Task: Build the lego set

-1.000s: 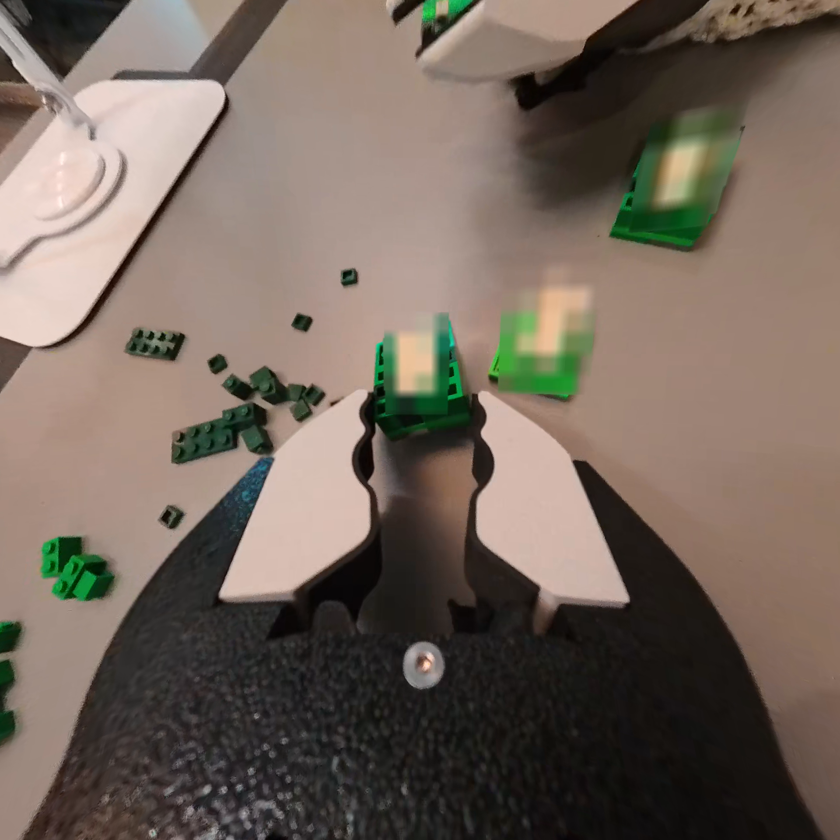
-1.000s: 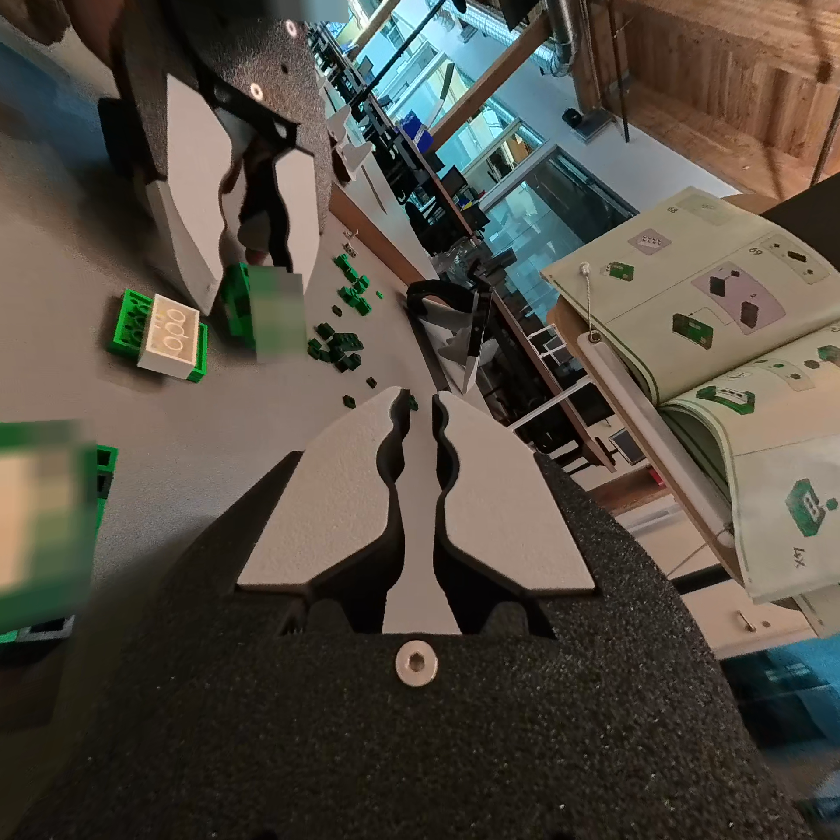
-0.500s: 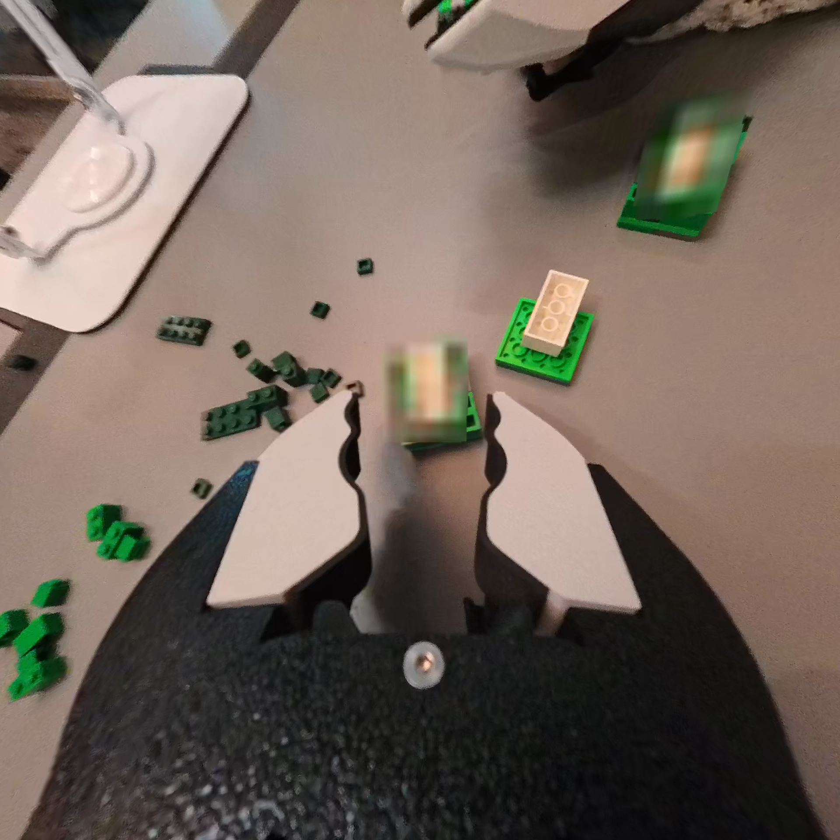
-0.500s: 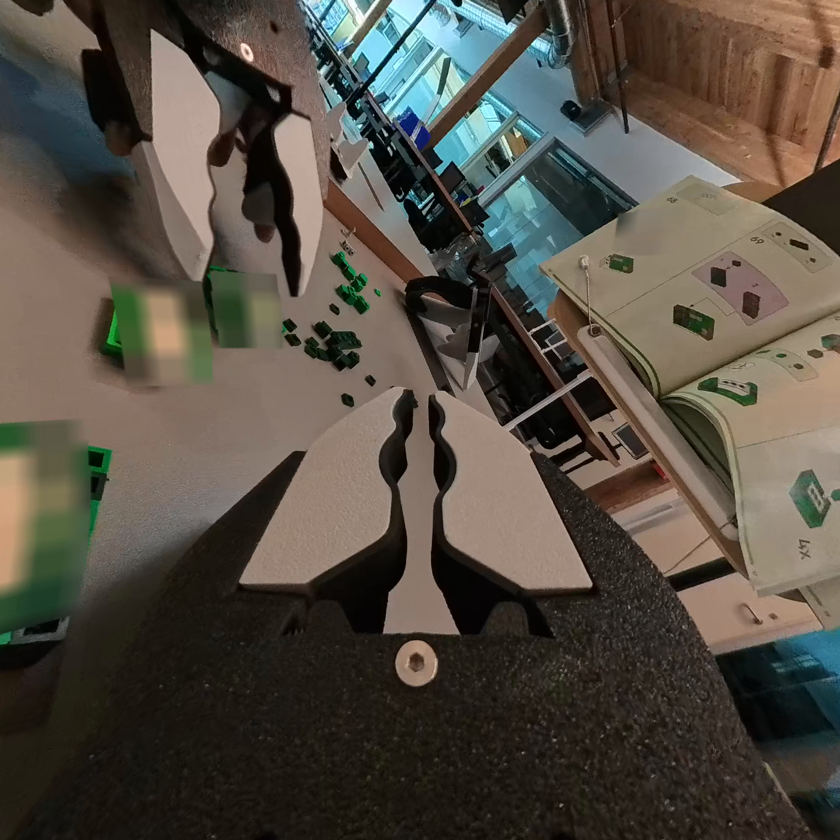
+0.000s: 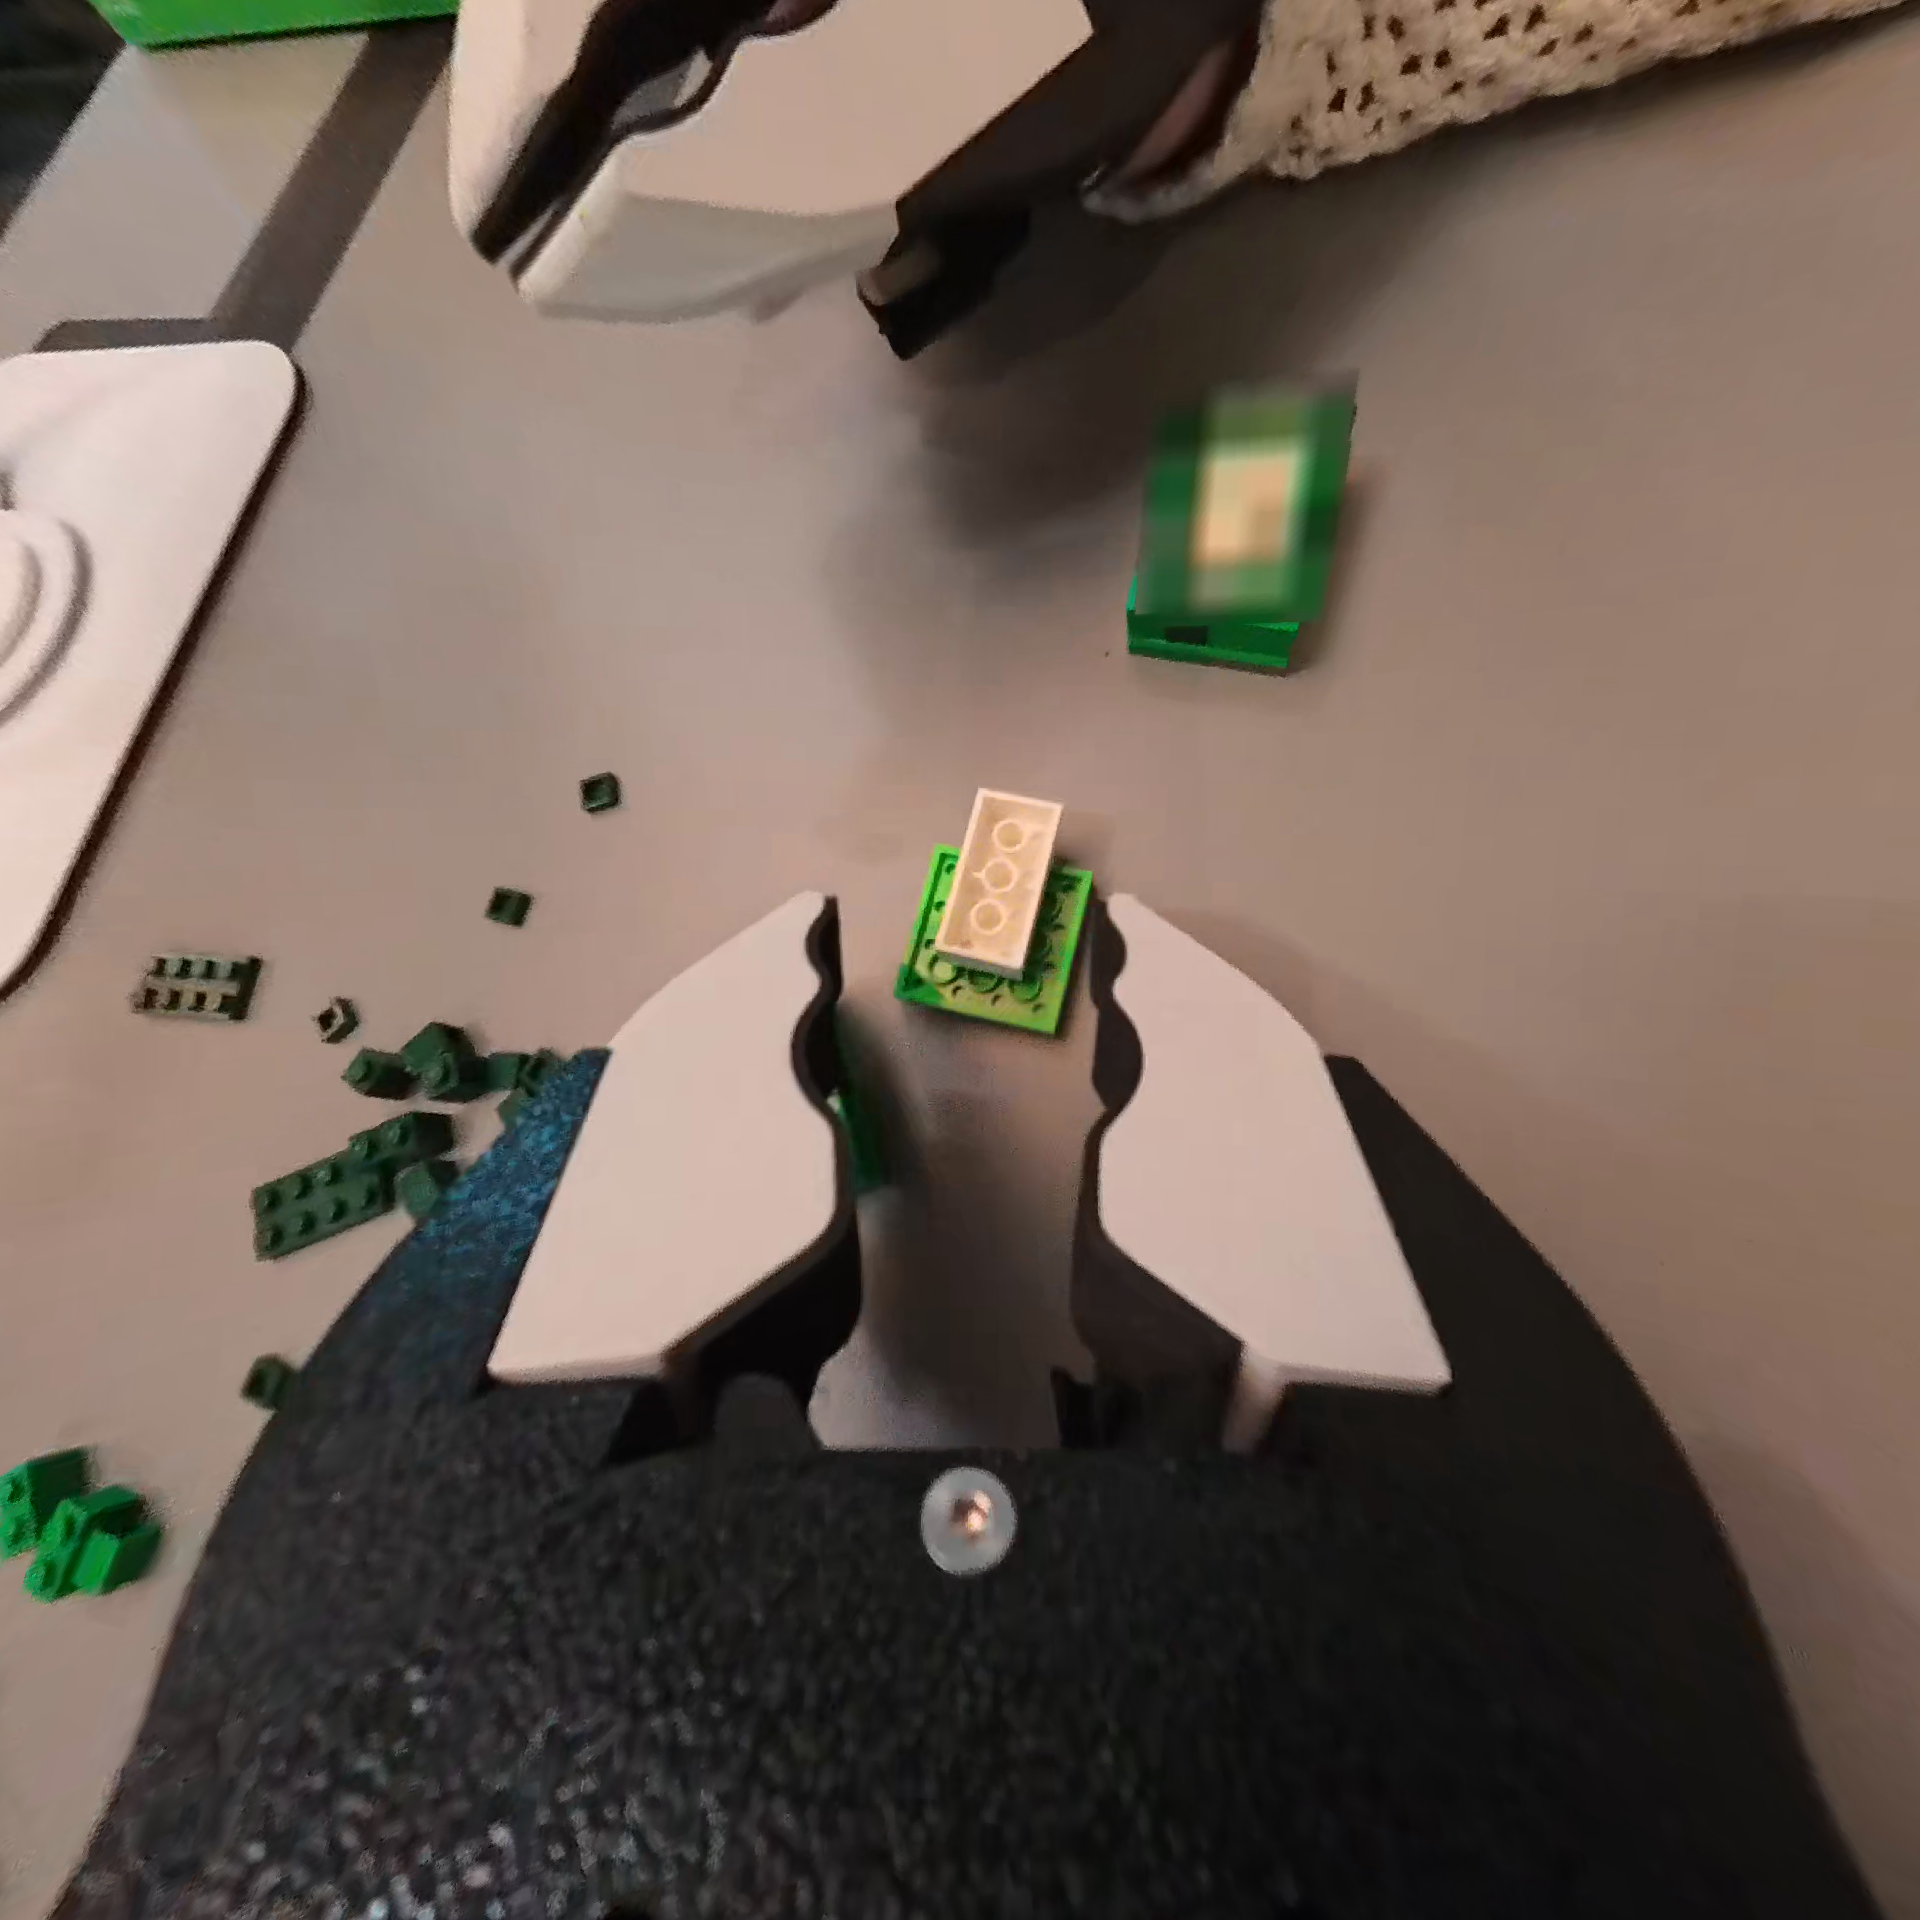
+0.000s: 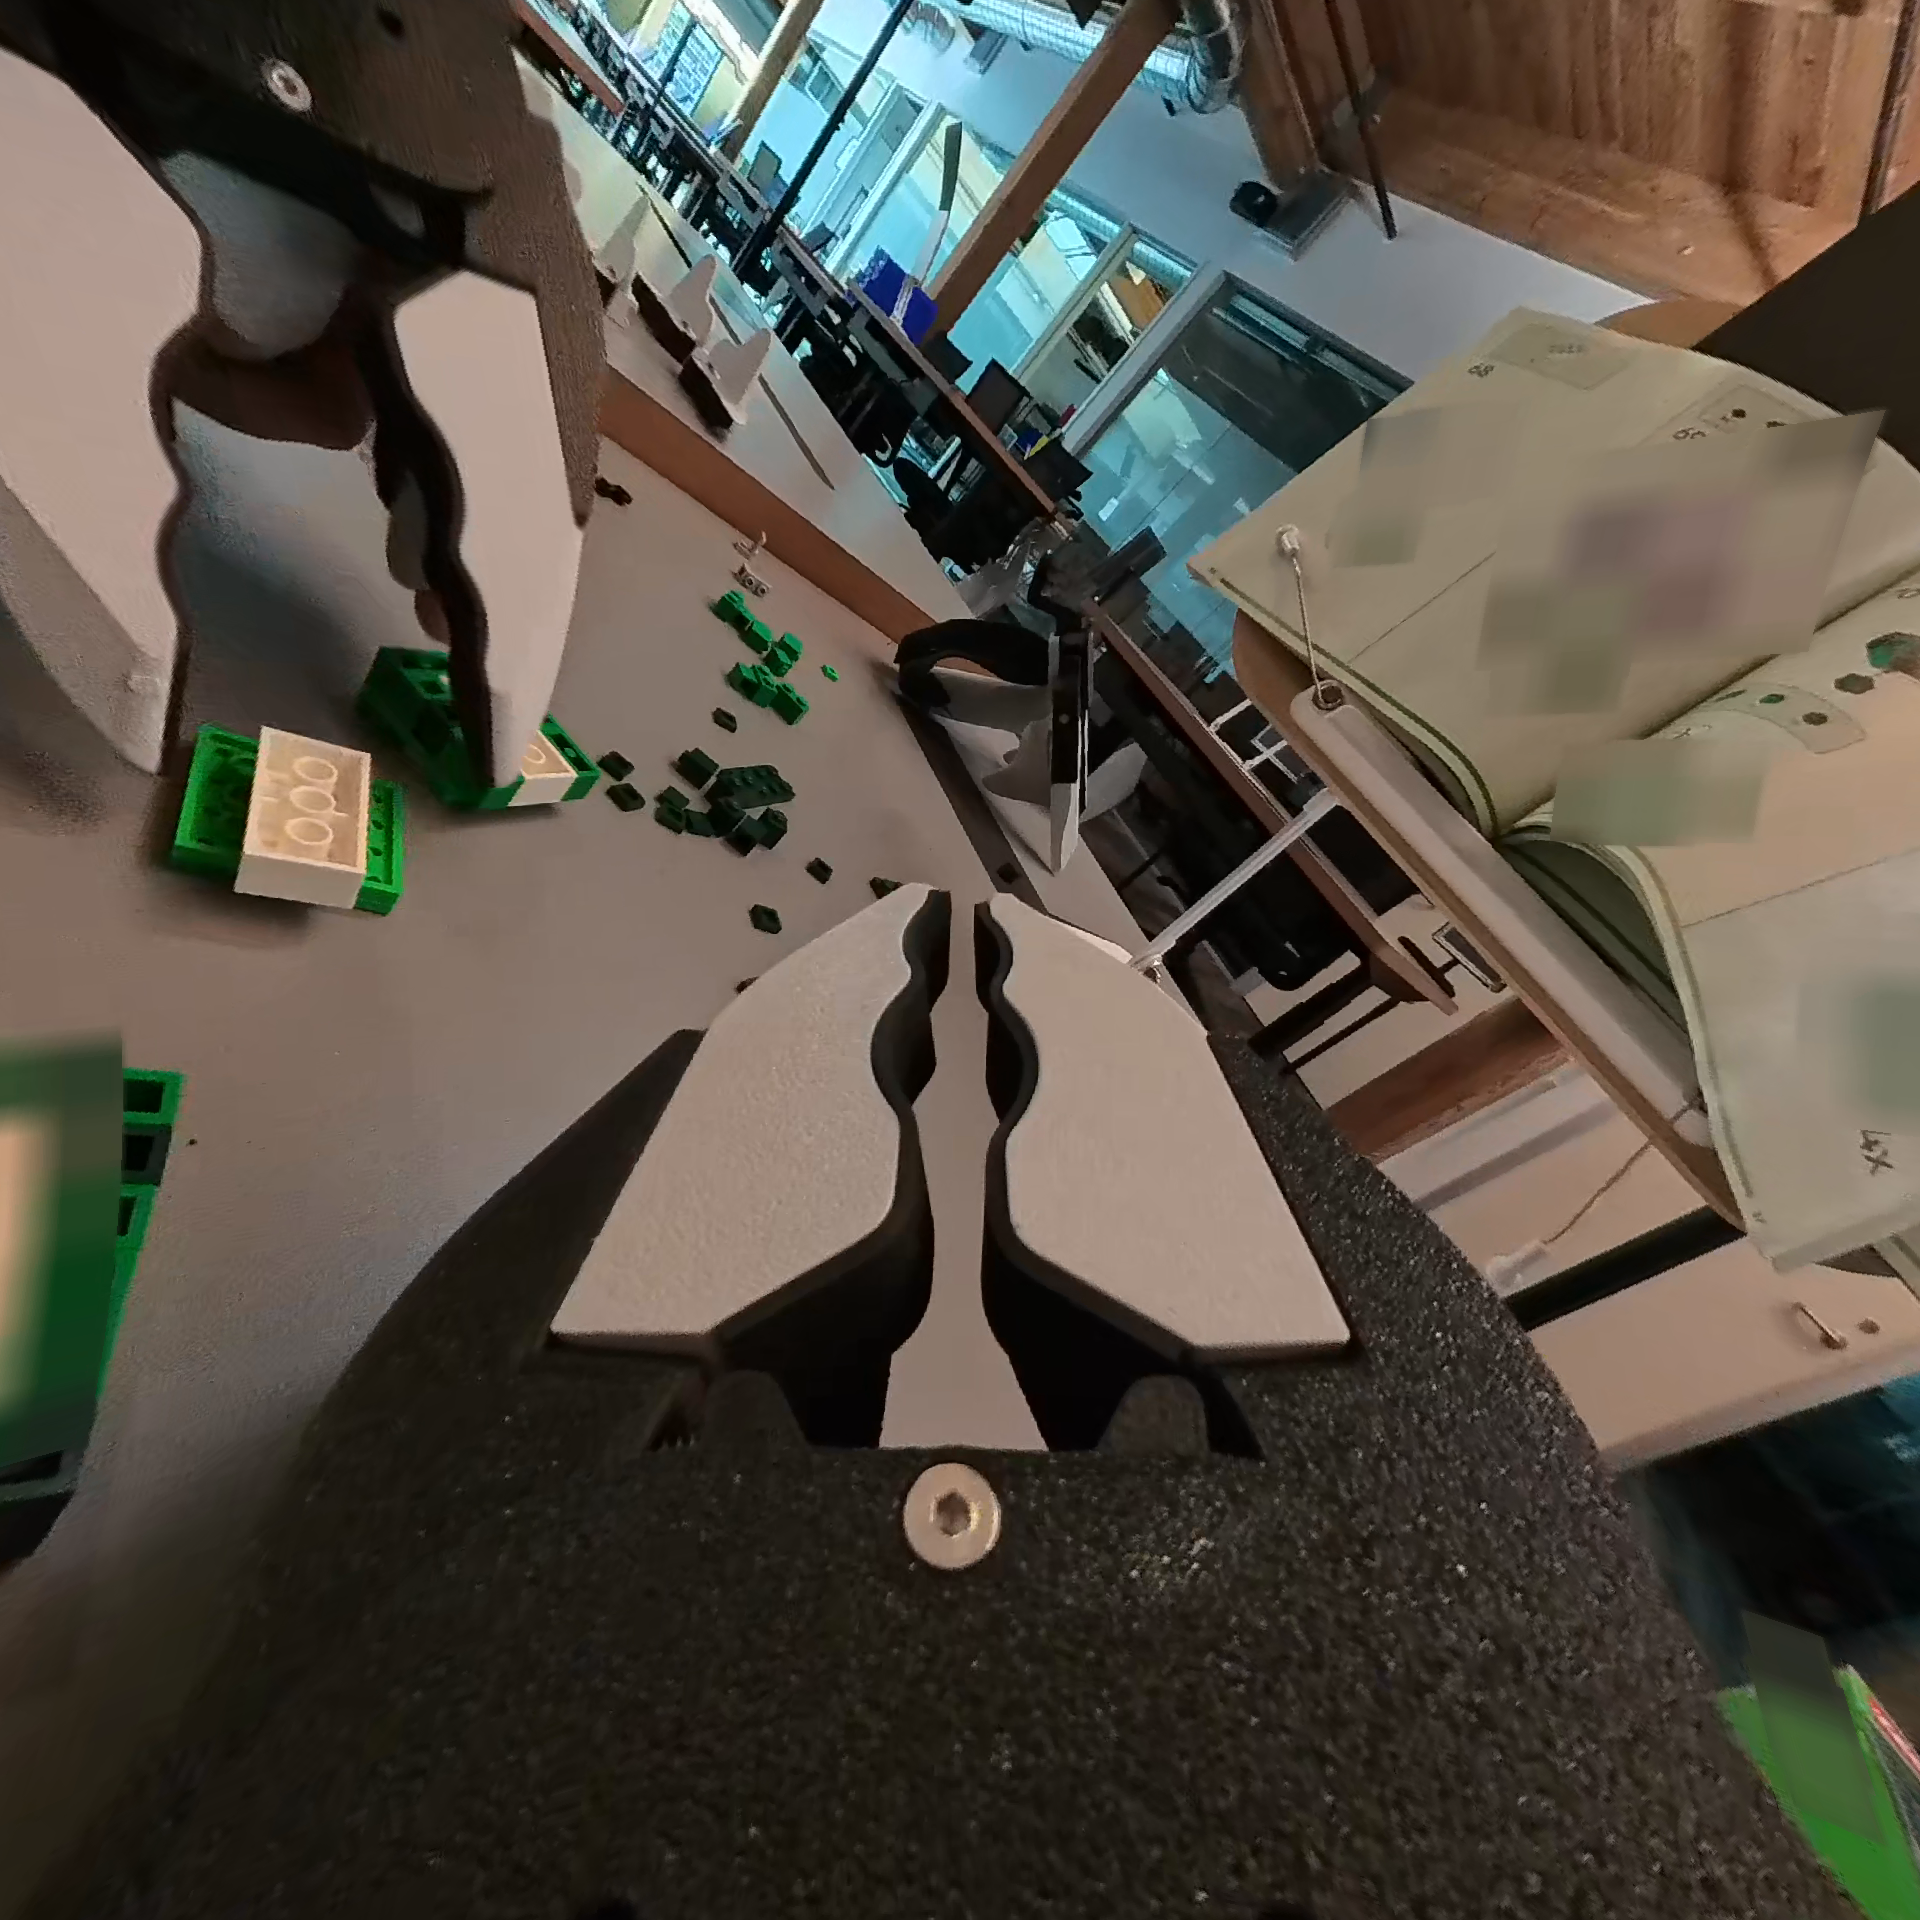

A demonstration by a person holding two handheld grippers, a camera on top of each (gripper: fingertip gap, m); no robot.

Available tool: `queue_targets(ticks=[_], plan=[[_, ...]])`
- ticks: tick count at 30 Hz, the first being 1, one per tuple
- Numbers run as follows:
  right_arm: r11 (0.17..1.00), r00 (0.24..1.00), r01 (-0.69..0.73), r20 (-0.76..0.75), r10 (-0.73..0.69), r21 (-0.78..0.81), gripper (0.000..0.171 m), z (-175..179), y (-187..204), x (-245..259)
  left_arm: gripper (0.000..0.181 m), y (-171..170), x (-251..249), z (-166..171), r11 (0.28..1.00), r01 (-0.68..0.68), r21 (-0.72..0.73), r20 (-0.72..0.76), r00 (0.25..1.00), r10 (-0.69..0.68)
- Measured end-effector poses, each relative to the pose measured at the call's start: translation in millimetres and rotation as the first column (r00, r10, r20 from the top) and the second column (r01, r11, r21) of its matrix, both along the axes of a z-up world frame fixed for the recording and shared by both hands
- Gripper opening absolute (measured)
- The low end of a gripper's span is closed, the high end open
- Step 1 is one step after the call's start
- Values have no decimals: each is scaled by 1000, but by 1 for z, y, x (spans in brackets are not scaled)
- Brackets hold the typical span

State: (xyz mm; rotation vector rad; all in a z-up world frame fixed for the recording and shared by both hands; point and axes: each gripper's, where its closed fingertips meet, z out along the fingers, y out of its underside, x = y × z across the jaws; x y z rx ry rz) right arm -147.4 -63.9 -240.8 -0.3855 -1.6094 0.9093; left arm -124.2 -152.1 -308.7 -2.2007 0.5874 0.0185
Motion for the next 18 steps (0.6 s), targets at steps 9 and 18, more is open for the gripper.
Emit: queue_targets(ticks=[9,18], plan=[[1000,1000,-1,2,1,3,4,-1,-1,0,30,2,1,0,1000,-10,-6,37,999,10],[1000,1000,-4,7,3,13,3,-2,-2,-1,19,-3,2,-6,998,1,-59,3,1000,-1]])
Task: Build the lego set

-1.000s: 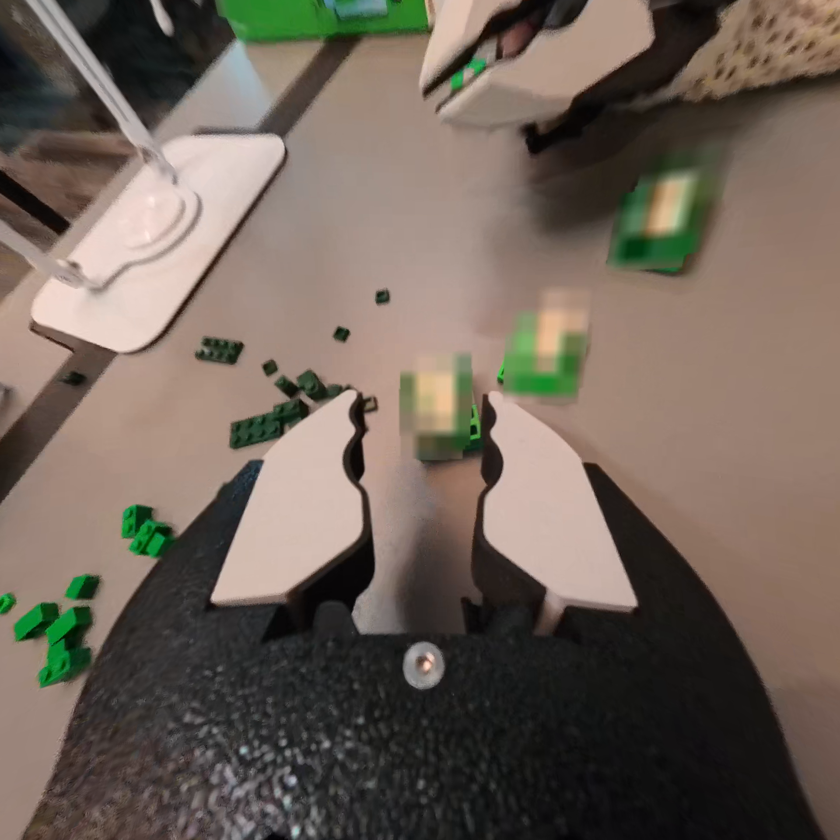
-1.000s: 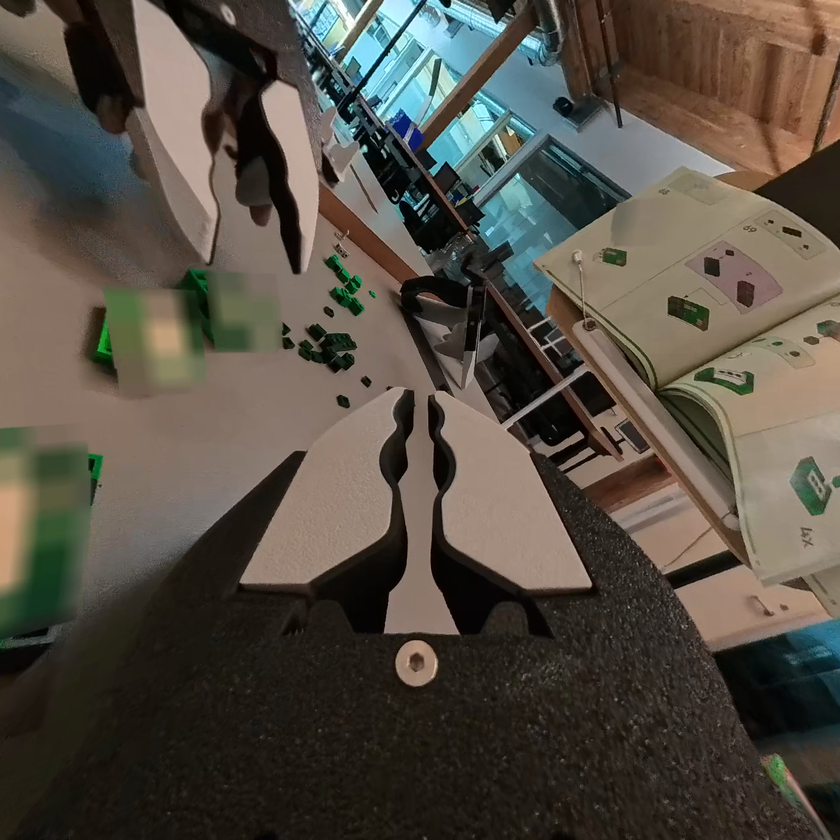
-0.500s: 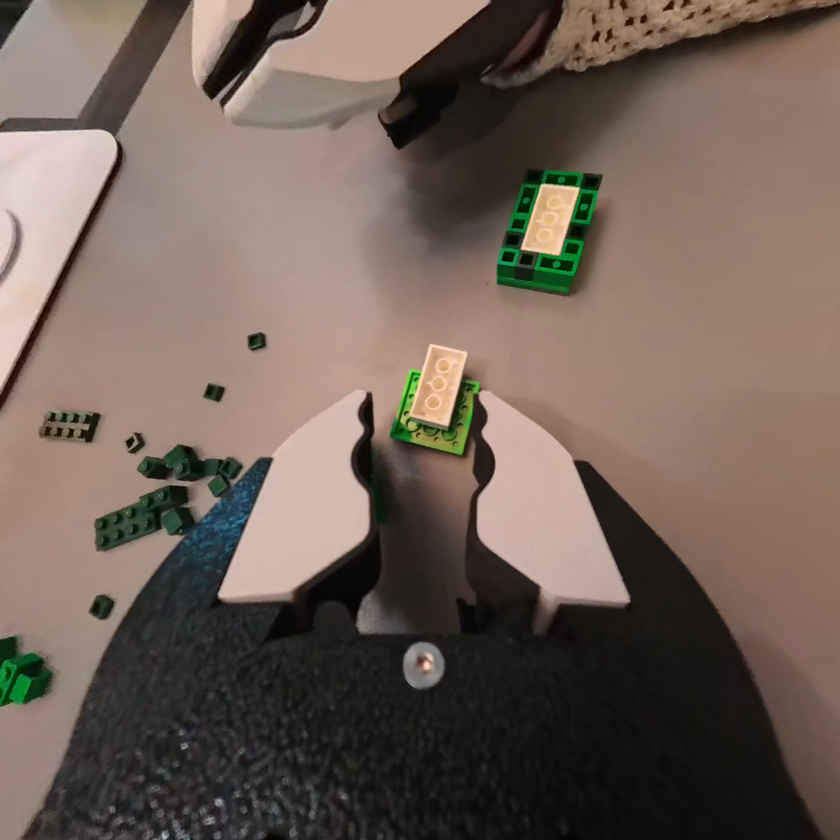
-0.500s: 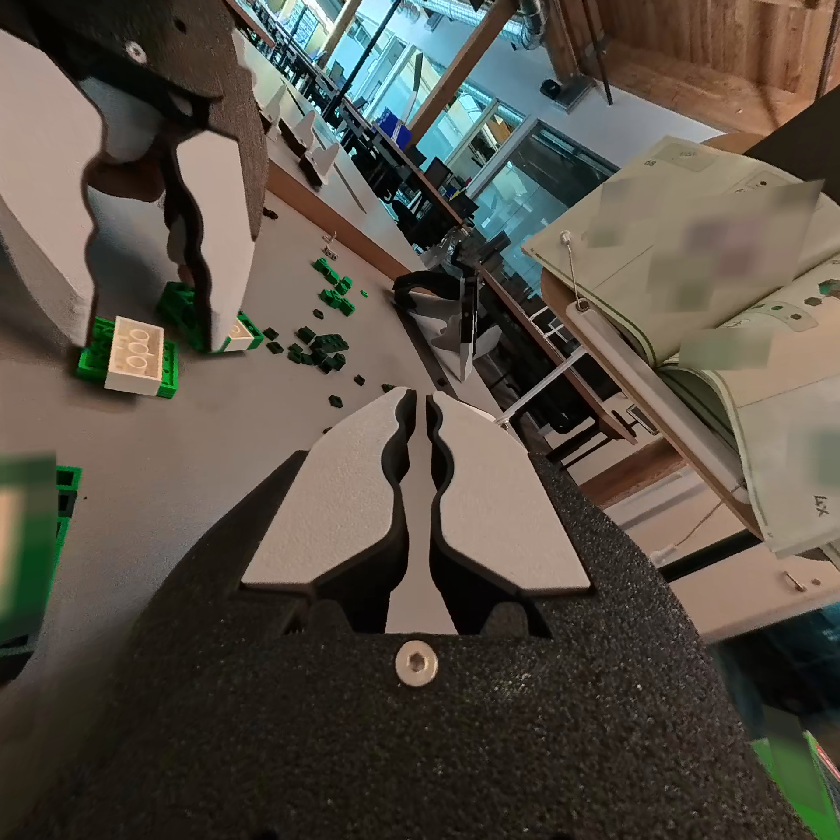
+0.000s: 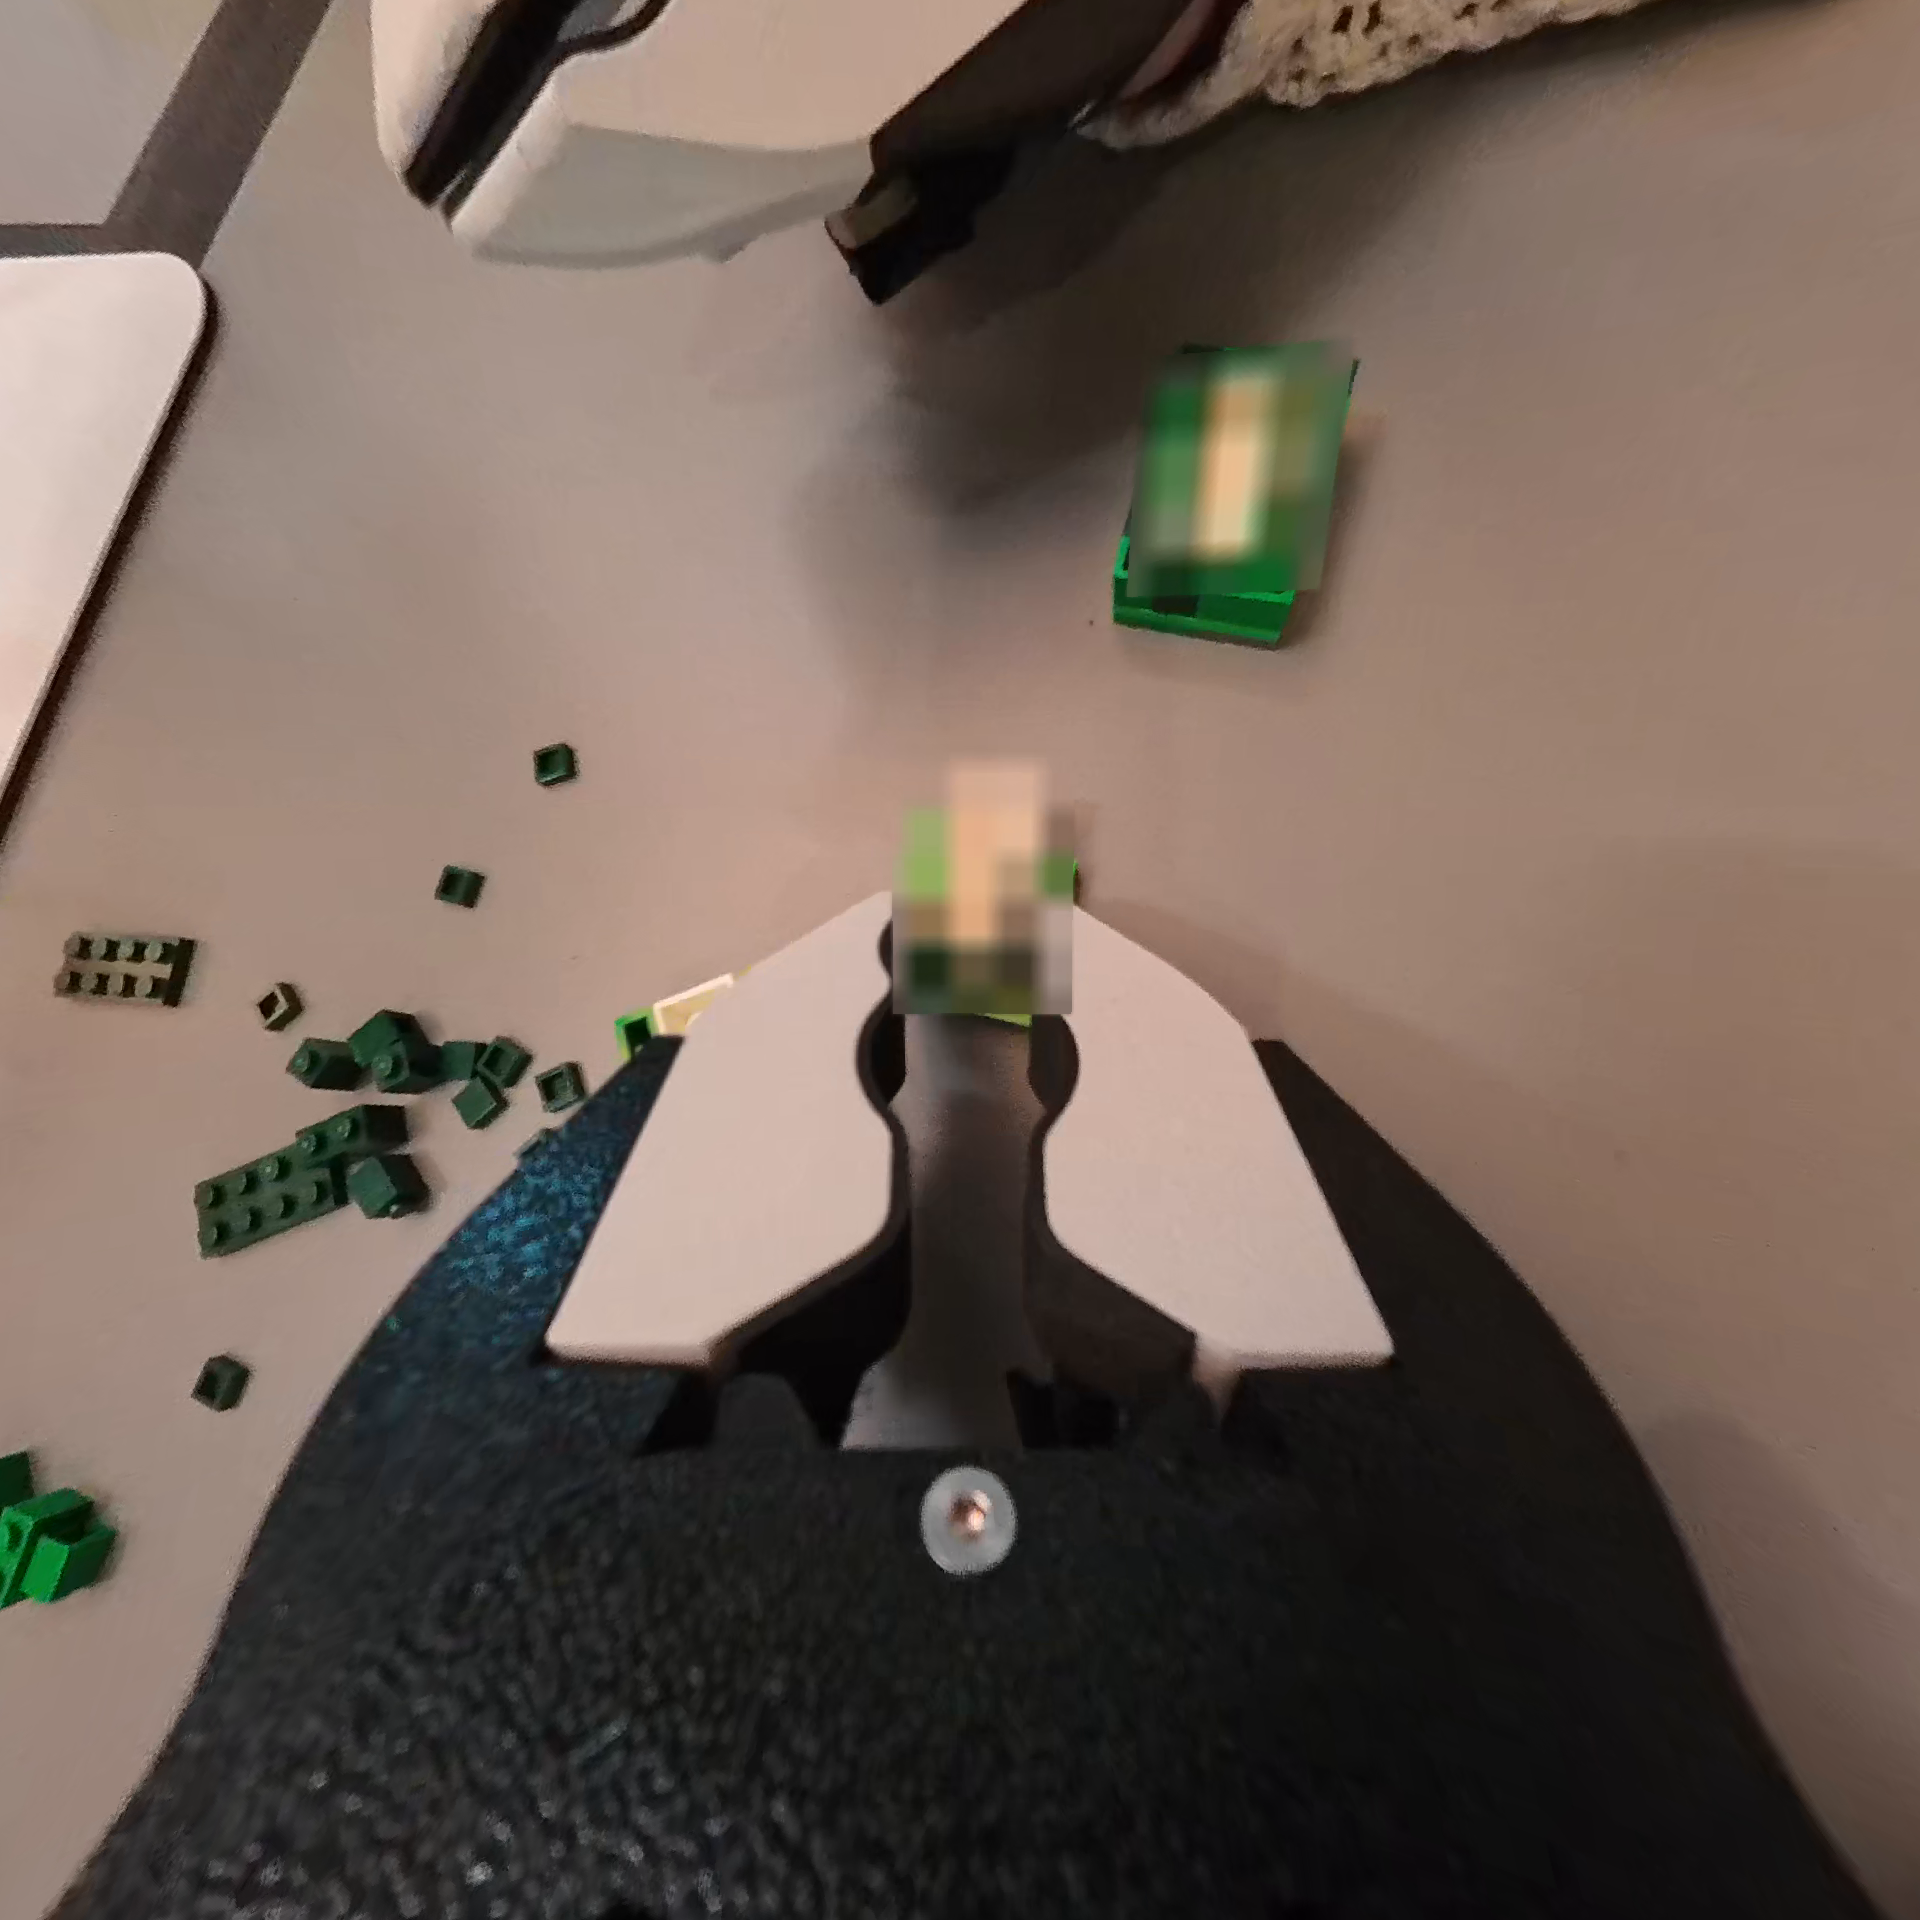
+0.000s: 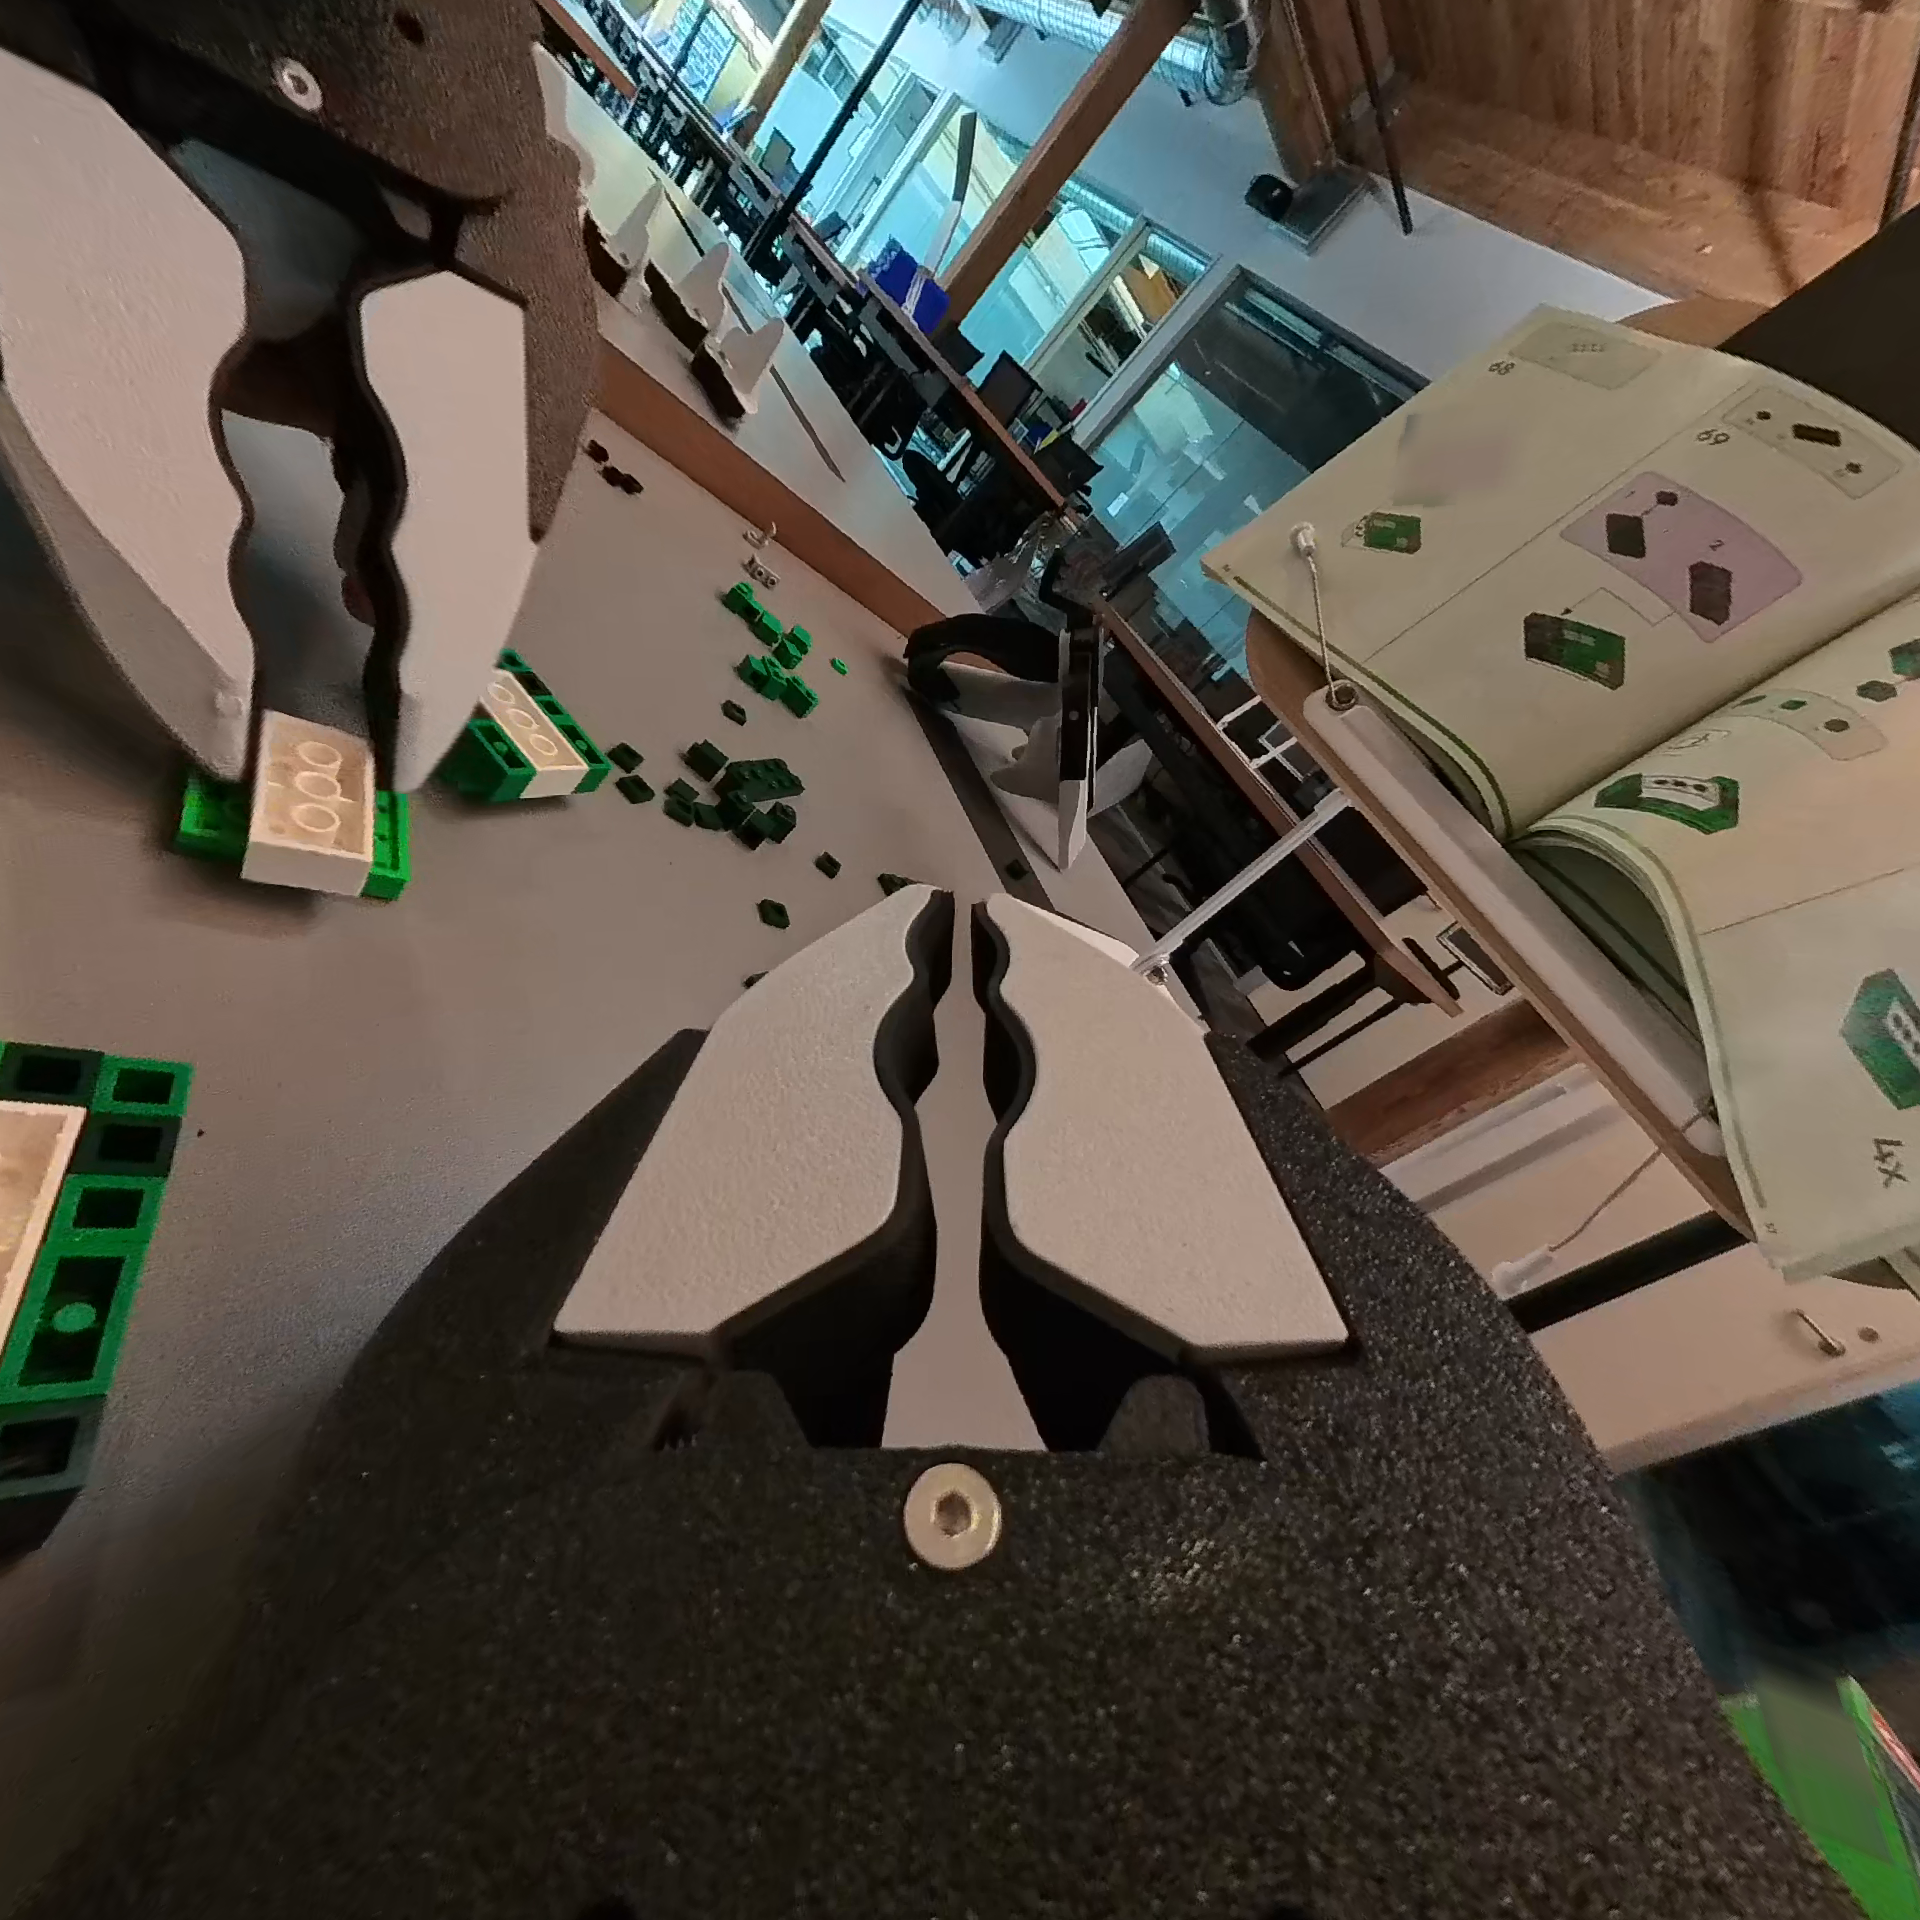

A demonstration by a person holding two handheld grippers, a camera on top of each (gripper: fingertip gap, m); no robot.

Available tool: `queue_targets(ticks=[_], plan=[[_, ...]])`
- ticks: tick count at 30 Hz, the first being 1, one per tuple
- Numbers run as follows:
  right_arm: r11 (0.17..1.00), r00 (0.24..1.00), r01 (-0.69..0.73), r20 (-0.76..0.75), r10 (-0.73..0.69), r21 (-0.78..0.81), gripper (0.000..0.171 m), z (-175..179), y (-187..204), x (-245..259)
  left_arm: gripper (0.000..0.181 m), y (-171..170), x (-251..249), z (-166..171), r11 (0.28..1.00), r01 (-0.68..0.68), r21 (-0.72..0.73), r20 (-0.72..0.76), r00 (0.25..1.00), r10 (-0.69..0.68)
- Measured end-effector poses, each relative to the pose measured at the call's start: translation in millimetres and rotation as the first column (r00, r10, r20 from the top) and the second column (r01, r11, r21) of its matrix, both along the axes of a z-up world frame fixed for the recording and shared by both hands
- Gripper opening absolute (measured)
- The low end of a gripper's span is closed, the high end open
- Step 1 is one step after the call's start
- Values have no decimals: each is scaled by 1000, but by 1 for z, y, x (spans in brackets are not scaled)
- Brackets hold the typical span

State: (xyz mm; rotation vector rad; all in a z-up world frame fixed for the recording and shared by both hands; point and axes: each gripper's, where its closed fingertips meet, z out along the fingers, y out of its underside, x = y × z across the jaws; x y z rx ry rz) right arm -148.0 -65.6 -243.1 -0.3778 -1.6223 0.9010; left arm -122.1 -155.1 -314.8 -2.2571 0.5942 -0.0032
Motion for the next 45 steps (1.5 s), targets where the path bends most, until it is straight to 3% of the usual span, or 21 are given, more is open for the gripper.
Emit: queue_targets(ticks=[3,8,14,24,27,31,33,35,38,41,45], plan=[[1000,1000,1,2,-1,2,3,0,0,0,17,-5,-1,2,998,-53,-20,-5,999,53],[1000,1000,-3,3,3,12,2,-1,-1,0,17,-15,-10,1,963,-270,-24,-53,962,268],[1000,1000,-2,5,2,21,1,-2,-2,-1,17,-17,-9,0,927,-374,-35,-32,927,373],[1000,1000,2,11,-2,13,1,-3,0,-1,17,-20,-3,0,936,-349,-50,28,936,351],[1000,1000,12,12,-12,-10,1,-1,3,-2,34,-21,3,3,945,-322,-52,70,943,325],[999,1000,25,8,-25,-27,1,1,7,-1,34,-36,-7,20,945,-326,-6,99,941,325],[999,1000,31,8,-30,-30,1,1,9,0,32,-50,-33,35,905,-420,69,126,903,410],[999,999,37,11,-37,-34,1,1,10,-1,30,-69,-69,49,821,-545,172,155,838,524],[998,999,43,16,-42,-39,1,1,13,-1,29,-95,-126,65,607,-718,341,242,691,681],[997,998,64,22,-63,-44,1,0,17,-2,30,-115,-166,69,432,-794,428,291,574,766],[992,993,113,33,-111,-60,1,0,26,-7,27,-120,-200,63,369,-787,495,144,493,858]])
